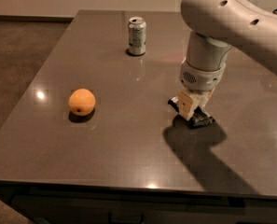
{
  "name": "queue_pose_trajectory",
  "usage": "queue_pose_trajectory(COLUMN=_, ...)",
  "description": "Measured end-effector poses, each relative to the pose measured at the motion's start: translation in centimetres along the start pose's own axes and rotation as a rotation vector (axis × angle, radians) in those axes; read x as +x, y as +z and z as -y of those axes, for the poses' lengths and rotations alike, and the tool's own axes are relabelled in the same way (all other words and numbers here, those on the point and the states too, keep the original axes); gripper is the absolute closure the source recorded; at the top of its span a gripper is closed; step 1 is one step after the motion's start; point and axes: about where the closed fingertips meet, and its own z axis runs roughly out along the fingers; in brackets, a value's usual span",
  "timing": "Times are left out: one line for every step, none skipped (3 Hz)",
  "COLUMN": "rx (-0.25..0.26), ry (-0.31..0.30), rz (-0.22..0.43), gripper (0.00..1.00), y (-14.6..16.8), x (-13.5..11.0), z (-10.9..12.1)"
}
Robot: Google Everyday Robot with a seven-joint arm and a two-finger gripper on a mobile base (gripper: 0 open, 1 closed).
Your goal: Pick rxbar chocolate
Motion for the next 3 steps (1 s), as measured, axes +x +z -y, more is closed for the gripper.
queue_pose_trajectory(rx=0.000, ry=0.000, rz=0.000, gripper=1.00, y=0.0, x=0.0, z=0.0)
queue_pose_trajectory(rx=0.003, ry=-0.052, rz=0.095, gripper=1.00, y=-3.3, x=-1.8, z=0.4)
queue_pose_trajectory(rx=0.024, ry=-0.088, rz=0.189, gripper=1.00, y=-7.3, x=-3.0, z=0.5)
